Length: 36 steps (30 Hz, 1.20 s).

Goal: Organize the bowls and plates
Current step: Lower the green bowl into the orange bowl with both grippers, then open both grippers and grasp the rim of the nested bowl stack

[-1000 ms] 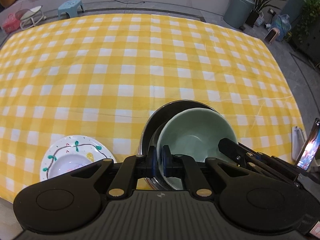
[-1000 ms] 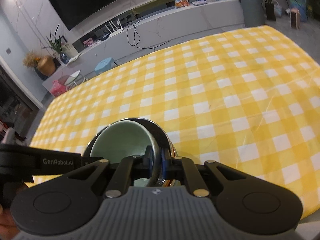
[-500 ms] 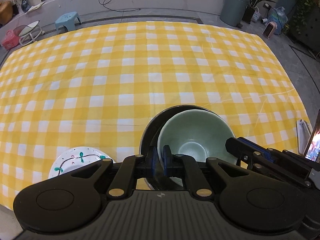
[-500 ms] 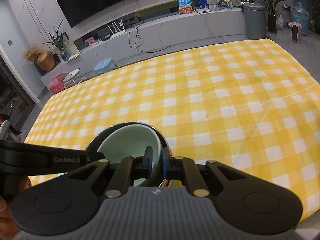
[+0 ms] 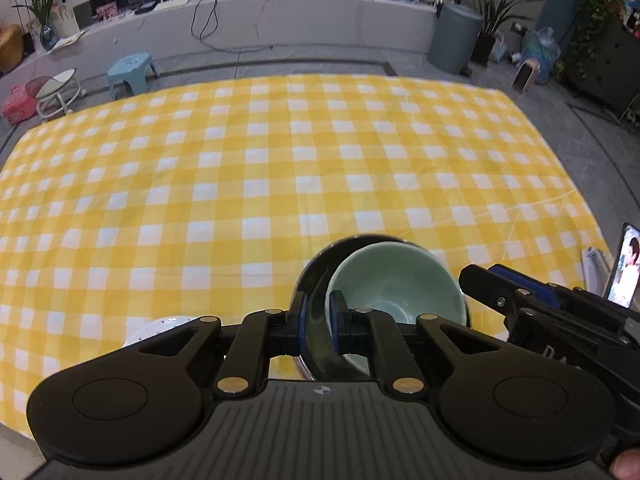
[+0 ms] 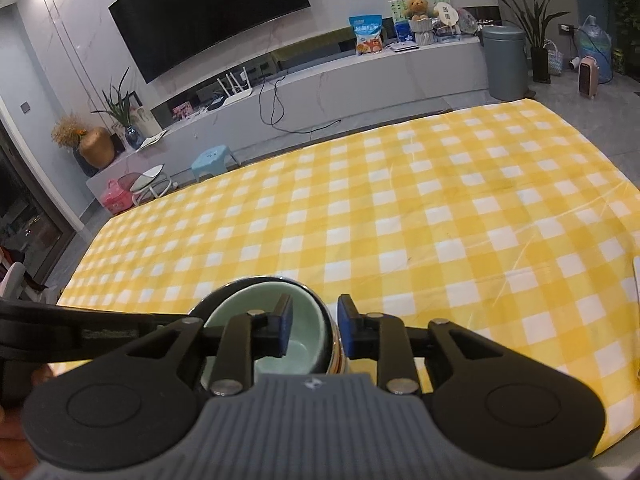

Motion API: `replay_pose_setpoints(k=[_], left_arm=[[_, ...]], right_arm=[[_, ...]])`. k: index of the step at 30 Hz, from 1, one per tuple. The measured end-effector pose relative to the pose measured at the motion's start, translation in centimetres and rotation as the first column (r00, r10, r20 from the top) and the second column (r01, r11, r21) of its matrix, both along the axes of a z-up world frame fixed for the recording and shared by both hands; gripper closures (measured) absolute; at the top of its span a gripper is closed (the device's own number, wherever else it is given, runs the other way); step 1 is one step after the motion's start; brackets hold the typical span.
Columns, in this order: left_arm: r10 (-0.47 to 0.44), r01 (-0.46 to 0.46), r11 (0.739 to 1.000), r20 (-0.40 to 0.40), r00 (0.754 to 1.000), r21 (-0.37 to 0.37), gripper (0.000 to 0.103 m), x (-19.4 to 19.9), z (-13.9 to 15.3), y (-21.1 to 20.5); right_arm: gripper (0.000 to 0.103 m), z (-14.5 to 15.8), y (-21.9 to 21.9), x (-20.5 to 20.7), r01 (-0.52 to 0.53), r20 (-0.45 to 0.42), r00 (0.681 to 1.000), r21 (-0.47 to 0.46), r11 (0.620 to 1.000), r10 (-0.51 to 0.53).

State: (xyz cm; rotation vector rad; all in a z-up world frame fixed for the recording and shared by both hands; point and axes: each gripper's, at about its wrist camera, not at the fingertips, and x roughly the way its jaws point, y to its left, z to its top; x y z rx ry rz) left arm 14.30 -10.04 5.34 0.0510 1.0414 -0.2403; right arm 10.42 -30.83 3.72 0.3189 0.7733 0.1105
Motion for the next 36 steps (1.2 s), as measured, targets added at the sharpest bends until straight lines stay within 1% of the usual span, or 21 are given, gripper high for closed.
replay_pose_setpoints(k=[1, 2, 3, 4, 5, 6, 7, 8, 11, 15, 19, 25, 28, 31, 34, 36], left_arm=[[0.001, -0.001, 1.000, 0.015, 1.000, -0.009, 0.082, -0.2, 0.2, 0.2], [-0.001, 0.002, 1.000, 0.032, 0.999, -0.018, 0.077, -0.3, 0.4, 0.3], [-0.003, 0.004, 1.000, 0.049, 0.999, -0.026, 0.074, -0.5, 0.5, 0.4], [-0.004, 0.006, 0.999, 0.066, 0.998, -0.035, 0.070, -0.7, 0.6, 0.5], [-0.002, 0.006, 0.999, 0.082, 0.997, -0.046, 0.063, -0.9, 0.7, 0.6], [0.002, 0.003, 0.998, 0.096, 0.995, -0.061, 0.059, -1.1, 0.7, 0.8], [0.010, -0.002, 0.997, 0.107, 0.994, -0.077, 0.050, -1.2, 0.6, 0.9], [0.019, -0.008, 0.996, 0.115, 0.993, -0.093, 0.046, -1.3, 0.5, 1.1], [0.065, -0.049, 0.989, 0.114, 0.991, -0.141, 0.039, -1.5, -0.4, 1.8], [0.134, -0.120, 0.973, 0.059, 0.989, -0.197, 0.039, -1.5, -2.3, 3.0], [0.168, -0.166, 0.955, -0.013, 0.986, -0.245, 0.039, -1.4, -4.1, 3.8], [0.231, -0.263, 0.899, -0.131, 0.964, -0.350, 0.039, -0.7, -5.9, 4.7], [0.264, -0.310, 0.877, -0.170, 0.949, -0.369, 0.039, -0.4, -6.6, 4.9], [0.279, -0.331, 0.870, -0.187, 0.942, -0.365, 0.039, -0.1, -6.9, 4.6], [0.285, -0.334, 0.878, -0.187, 0.940, -0.341, 0.039, 0.0, -7.2, 4.1], [0.286, -0.335, 0.885, -0.190, 0.939, -0.323, 0.040, 0.1, -7.5, 3.7]], right_arm=[[0.076, 0.0, 0.0, 0.0, 0.003, 0.004, 1.000, 0.002, 1.000, -0.003], [0.071, 0.0, -0.1, 0.0, 0.005, 0.008, 1.000, 0.003, 1.000, -0.005], [0.068, -0.1, -0.1, 0.0, 0.007, 0.012, 1.000, 0.003, 1.000, -0.007], [0.067, -0.1, 0.0, 0.1, 0.009, 0.014, 1.000, 0.001, 1.000, -0.009], [0.065, -0.1, -0.1, 0.0, 0.011, 0.018, 1.000, 0.003, 1.000, -0.012], [0.061, -0.2, -0.1, 0.0, 0.015, 0.021, 1.000, 0.007, 1.000, -0.015], [0.058, -0.4, -0.2, 0.1, 0.020, 0.021, 1.000, 0.013, 1.000, -0.020], [0.057, -0.5, -0.3, 0.2, 0.023, 0.021, 0.999, 0.022, 0.999, -0.024], [0.054, -1.2, -1.1, 0.4, 0.043, 0.008, 0.999, 0.060, 0.997, -0.044], [0.054, -2.7, -2.5, 0.8, 0.077, -0.039, 0.997, 0.129, 0.989, -0.072], [0.054, -4.1, -3.4, 1.2, 0.103, -0.086, 0.993, 0.207, 0.973, -0.087], [0.053, -6.5, -3.9, 2.1, 0.119, -0.186, 0.981, 0.357, 0.926, -0.054], [0.053, -7.3, -3.8, 2.5, 0.127, -0.225, 0.974, 0.404, 0.906, -0.036], [0.053, -7.7, -3.6, 3.0, 0.128, -0.254, 0.967, 0.415, 0.901, -0.020], [0.052, -8.4, -3.5, 3.4, 0.141, -0.292, 0.956, 0.428, 0.892, -0.012], [0.051, -8.8, -3.6, 3.6, 0.150, -0.310, 0.951, 0.457, 0.877, -0.001]])
